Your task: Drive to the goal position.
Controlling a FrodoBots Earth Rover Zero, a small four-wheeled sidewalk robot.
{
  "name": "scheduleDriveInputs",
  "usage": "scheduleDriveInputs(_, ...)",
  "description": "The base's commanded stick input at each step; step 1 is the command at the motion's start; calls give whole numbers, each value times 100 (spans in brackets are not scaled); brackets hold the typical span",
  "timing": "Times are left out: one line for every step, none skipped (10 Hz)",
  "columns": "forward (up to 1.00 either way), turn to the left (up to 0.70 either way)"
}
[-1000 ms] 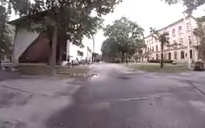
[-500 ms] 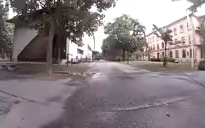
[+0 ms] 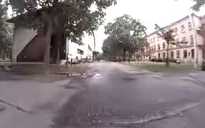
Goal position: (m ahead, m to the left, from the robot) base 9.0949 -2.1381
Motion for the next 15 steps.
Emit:
scheduleDriveInputs(70, 0)
scheduleDriveInputs(70, 0)
scheduleDriveInputs(70, 0)
scheduleDriveInputs(70, 0)
scheduleDriveInputs(70, 0)
scheduleDriveInputs(70, 0)
scheduleDriveInputs(70, 0)
scheduleDriveInputs(70, 0)
scheduleDriveInputs(70, 0)
scheduleDriveInputs(70, 0)
scheduleDriveInputs(70, 0)
scheduleDriveInputs(70, 0)
scheduleDriveInputs(70, 0)
scheduleDriveInputs(70, 0)
scheduleDriveInputs(70, 0)
